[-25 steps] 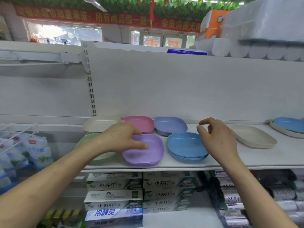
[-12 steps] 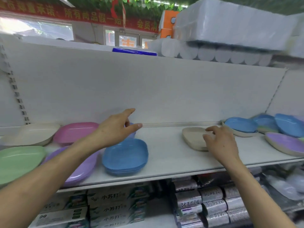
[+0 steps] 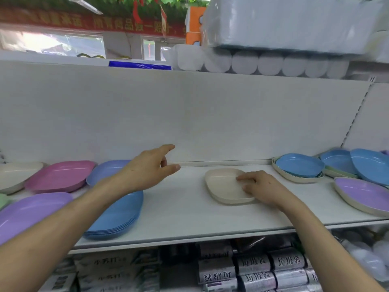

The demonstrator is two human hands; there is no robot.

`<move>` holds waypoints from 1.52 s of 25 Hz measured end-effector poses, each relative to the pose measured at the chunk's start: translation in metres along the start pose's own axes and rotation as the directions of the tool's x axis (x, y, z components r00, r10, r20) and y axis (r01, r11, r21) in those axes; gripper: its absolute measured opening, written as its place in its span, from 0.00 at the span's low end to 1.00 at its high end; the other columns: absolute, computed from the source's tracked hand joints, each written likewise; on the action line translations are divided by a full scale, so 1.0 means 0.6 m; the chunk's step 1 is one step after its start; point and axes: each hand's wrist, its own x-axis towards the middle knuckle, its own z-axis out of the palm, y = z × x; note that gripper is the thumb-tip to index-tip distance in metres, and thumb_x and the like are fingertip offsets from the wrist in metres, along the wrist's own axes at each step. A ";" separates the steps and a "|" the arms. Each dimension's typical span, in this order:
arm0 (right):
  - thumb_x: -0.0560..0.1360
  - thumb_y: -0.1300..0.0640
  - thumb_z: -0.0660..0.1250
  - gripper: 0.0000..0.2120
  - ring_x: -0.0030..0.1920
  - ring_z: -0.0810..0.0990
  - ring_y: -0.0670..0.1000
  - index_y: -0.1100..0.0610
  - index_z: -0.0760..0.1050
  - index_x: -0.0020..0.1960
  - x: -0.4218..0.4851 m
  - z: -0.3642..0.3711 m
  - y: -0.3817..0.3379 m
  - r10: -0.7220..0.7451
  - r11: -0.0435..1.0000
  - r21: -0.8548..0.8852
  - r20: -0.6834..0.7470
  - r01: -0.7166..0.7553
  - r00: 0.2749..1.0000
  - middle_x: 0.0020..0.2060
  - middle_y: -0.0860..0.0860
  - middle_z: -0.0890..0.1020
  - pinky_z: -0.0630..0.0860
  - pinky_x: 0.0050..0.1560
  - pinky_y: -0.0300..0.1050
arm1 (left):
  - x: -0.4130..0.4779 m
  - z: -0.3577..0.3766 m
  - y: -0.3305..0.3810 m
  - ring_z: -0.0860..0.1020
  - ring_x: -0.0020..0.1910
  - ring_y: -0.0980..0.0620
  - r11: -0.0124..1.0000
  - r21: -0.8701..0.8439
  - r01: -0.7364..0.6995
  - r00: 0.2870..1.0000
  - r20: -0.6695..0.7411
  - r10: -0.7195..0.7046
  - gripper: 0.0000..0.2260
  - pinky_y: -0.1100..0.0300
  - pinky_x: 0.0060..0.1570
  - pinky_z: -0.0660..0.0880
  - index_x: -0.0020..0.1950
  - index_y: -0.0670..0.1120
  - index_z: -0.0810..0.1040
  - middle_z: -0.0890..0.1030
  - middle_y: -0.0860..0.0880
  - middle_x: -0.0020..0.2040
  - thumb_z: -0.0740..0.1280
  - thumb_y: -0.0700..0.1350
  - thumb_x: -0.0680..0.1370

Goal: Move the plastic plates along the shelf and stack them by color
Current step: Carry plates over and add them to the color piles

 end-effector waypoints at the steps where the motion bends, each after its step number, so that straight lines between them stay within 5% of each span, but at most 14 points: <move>1: 0.77 0.60 0.66 0.21 0.60 0.79 0.48 0.44 0.80 0.67 0.008 -0.002 0.006 -0.018 1.000 0.006 0.022 0.018 1.000 0.65 0.46 0.80 0.74 0.61 0.43 | 0.003 0.006 0.005 0.78 0.46 0.56 1.000 0.010 0.011 1.000 0.003 -0.011 0.29 0.55 0.51 0.76 0.80 0.56 0.63 0.79 0.56 0.48 0.65 0.61 0.81; 7: 0.75 0.61 0.71 0.26 0.55 0.78 0.48 0.49 0.77 0.72 -0.003 -0.056 0.060 -0.103 0.989 0.100 -0.048 0.108 0.993 0.62 0.48 0.80 0.75 0.58 0.44 | 0.040 0.052 0.064 0.78 0.47 0.57 0.999 0.035 0.036 0.999 0.002 -0.036 0.28 0.56 0.49 0.76 0.79 0.57 0.63 0.79 0.57 0.49 0.64 0.61 0.81; 17: 0.67 0.55 0.82 0.39 0.61 0.77 0.52 0.52 0.72 0.76 -0.085 -0.271 0.256 0.029 0.997 0.081 -0.278 -0.007 0.960 0.63 0.52 0.79 0.71 0.61 0.46 | 0.144 0.227 0.273 0.79 0.51 0.55 0.995 -0.075 -0.073 0.992 0.095 0.080 0.28 0.57 0.54 0.76 0.79 0.55 0.66 0.79 0.55 0.51 0.64 0.62 0.81; 24: 0.67 0.56 0.82 0.38 0.58 0.79 0.52 0.54 0.73 0.75 -0.157 -0.369 0.387 0.199 0.978 0.140 -0.407 -0.154 0.892 0.60 0.51 0.81 0.74 0.57 0.48 | 0.189 0.356 0.463 0.79 0.50 0.51 0.950 -0.173 -0.261 0.932 0.211 0.294 0.15 0.55 0.54 0.76 0.64 0.53 0.80 0.82 0.52 0.50 0.64 0.59 0.82; 29: 0.67 0.53 0.81 0.39 0.64 0.78 0.55 0.57 0.73 0.75 -0.193 -0.401 0.448 0.268 0.963 0.121 -0.464 -0.239 0.844 0.66 0.55 0.80 0.74 0.64 0.53 | 0.219 0.433 0.563 0.80 0.50 0.52 0.948 -0.276 -0.157 0.932 0.276 0.235 0.16 0.51 0.54 0.78 0.57 0.52 0.76 0.82 0.52 0.50 0.67 0.62 0.78; 34: 0.67 0.52 0.81 0.39 0.64 0.78 0.56 0.55 0.73 0.76 -0.211 -0.411 0.473 0.284 0.959 0.141 -0.499 -0.246 0.819 0.66 0.55 0.80 0.76 0.65 0.56 | 0.231 0.461 0.622 0.80 0.40 0.47 0.981 -0.182 -0.063 0.937 0.329 0.121 0.20 0.52 0.38 0.79 0.56 0.44 0.69 0.79 0.46 0.48 0.75 0.50 0.73; 38: 0.68 0.51 0.81 0.39 0.66 0.76 0.56 0.54 0.72 0.76 -0.225 -0.408 0.484 0.277 0.961 0.123 -0.501 -0.249 0.820 0.68 0.54 0.78 0.73 0.67 0.55 | 0.242 0.467 0.616 0.85 0.39 0.43 0.987 -0.155 -0.036 0.946 0.312 0.083 0.14 0.47 0.43 0.84 0.57 0.43 0.69 0.80 0.43 0.47 0.67 0.36 0.74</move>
